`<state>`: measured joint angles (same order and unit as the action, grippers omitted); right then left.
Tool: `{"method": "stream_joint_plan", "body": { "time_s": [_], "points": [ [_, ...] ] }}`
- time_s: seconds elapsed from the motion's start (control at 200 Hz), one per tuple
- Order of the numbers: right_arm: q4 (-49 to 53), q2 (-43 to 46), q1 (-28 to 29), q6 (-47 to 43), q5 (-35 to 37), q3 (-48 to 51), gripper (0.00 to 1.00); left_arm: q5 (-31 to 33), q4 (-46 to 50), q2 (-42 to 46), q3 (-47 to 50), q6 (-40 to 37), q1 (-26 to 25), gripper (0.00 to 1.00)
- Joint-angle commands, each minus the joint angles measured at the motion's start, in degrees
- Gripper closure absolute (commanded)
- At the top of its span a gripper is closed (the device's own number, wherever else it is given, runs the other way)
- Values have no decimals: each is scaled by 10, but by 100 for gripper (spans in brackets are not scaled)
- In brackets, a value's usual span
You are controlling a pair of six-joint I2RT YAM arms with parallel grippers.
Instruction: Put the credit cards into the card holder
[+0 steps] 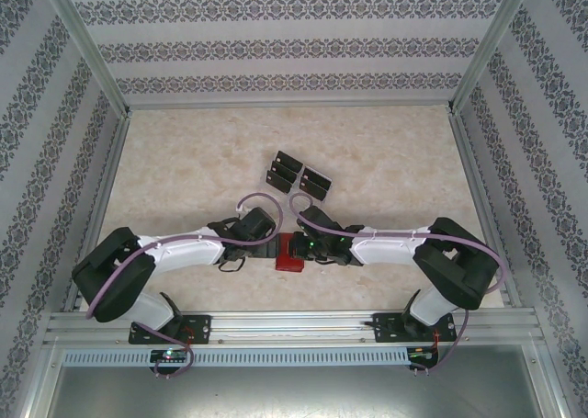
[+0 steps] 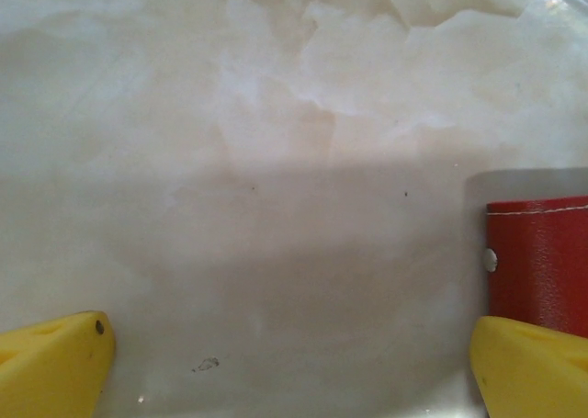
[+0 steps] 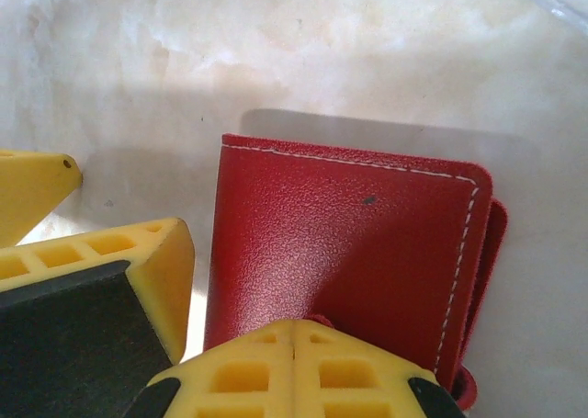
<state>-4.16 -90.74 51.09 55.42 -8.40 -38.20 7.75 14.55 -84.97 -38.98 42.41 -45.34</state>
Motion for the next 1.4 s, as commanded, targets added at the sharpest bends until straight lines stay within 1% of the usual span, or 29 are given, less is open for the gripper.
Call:
{"method": "stream_joint_plan", "body": {
  "time_s": [0.0,0.475,0.605,0.819,0.889,0.944,1.084,1.239,1.394],
  "points": [
    [116,-61,-7,10,35,42,100,11,-7,-12,-19,-13,-5,0],
    [131,-21,-8,17,44,57,100,15,-25,-45,-47,-37,6,0],
    [128,-22,-8,17,44,57,100,7,-39,-60,-31,-30,6,0],
    [119,-19,-8,-1,25,30,100,-1,-52,-58,-9,-19,6,0],
    [127,-5,-8,-10,23,13,90,-2,-54,-58,-8,-19,6,0],
    [135,11,-8,-19,22,-3,80,-2,-54,-56,-7,-17,6,0],
    [173,62,-9,-44,27,-53,58,-3,-50,-49,-7,-15,6,0],
    [228,114,-13,-66,38,-94,50,-1,-40,-35,-15,-12,6,0],
    [272,160,-29,-76,56,-96,44,5,-18,-10,-31,-10,6,0]
  ]
}}
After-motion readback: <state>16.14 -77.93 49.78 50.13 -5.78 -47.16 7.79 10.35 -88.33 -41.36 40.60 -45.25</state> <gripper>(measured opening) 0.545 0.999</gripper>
